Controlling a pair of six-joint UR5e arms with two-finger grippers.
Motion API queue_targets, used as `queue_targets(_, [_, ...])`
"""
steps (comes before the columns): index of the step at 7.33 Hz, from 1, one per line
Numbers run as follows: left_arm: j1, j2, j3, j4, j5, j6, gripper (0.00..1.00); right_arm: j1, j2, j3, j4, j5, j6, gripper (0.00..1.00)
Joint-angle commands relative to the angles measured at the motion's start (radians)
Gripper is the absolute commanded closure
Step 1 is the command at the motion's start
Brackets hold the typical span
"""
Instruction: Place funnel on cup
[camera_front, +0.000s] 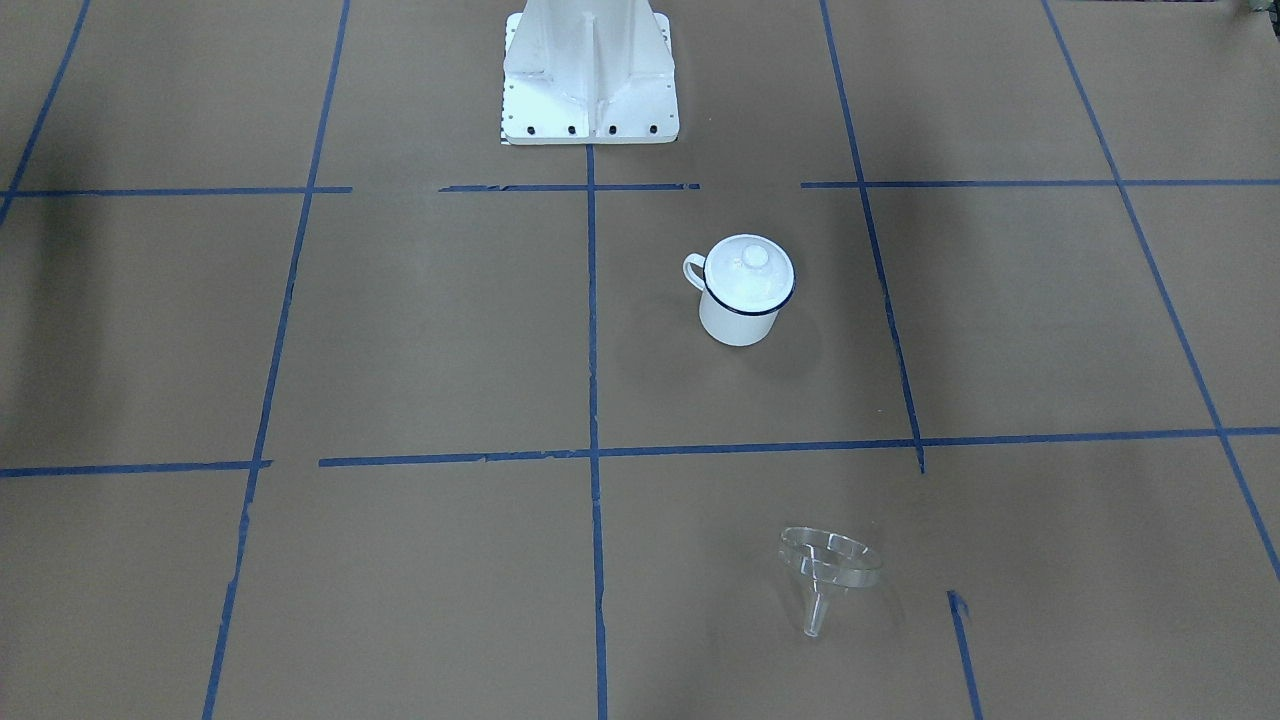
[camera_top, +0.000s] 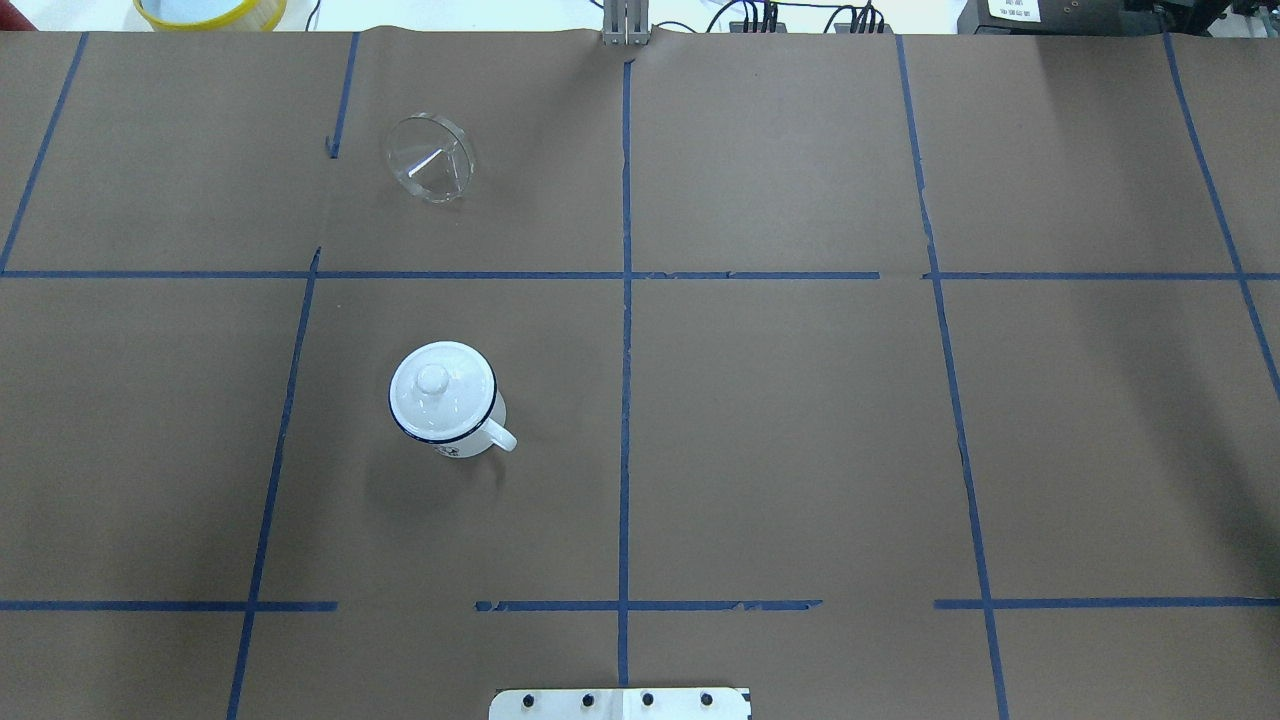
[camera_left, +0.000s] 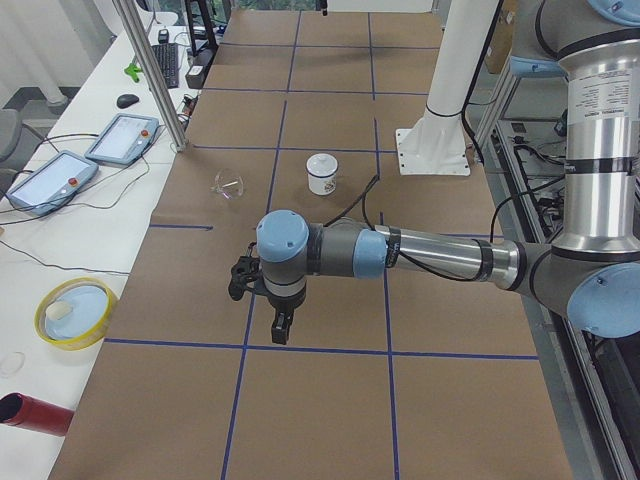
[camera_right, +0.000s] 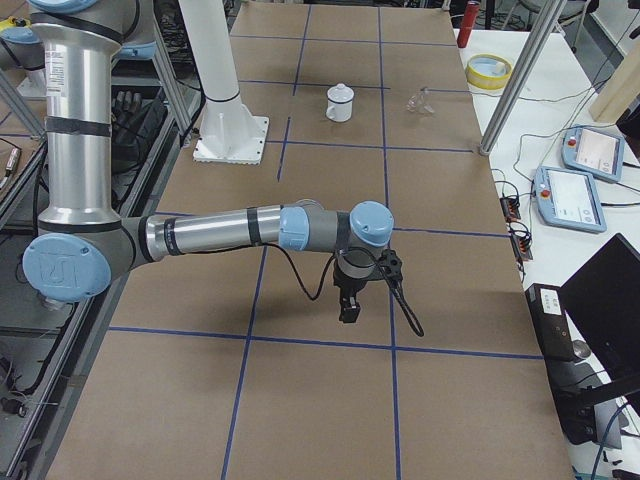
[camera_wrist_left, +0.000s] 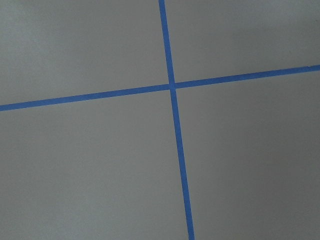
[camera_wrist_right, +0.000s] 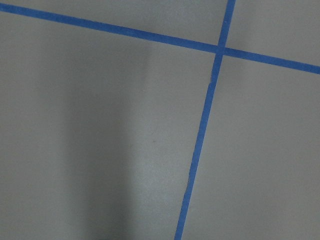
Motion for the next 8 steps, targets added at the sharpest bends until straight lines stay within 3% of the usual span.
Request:
queue_targets(1, [0.000,0.001,-0.017,0.005,0.000,0.000,0.00,0.000,0.000,0.001,0.000,0.000,0.000,0.00])
queue_targets(3, [0.009,-0.001,-0.031,-0.004,-0.003,0.000,0.00,0.000,0.000,-0.001,0.000,0.000,0.000,0.00])
queue_targets(6, [0.015,-0.172,-0.028,-0.021,0.005,-0.029,0.00,0.000,0.000,0.001,0.000,0.000,0.000,0.00])
queue_targets(8, [0.012,-0.164,-0.039,-0.179,-0.006,-0.063,0.00,0.000,0.000,-0.001,0.000,0.000,0.000,0.00])
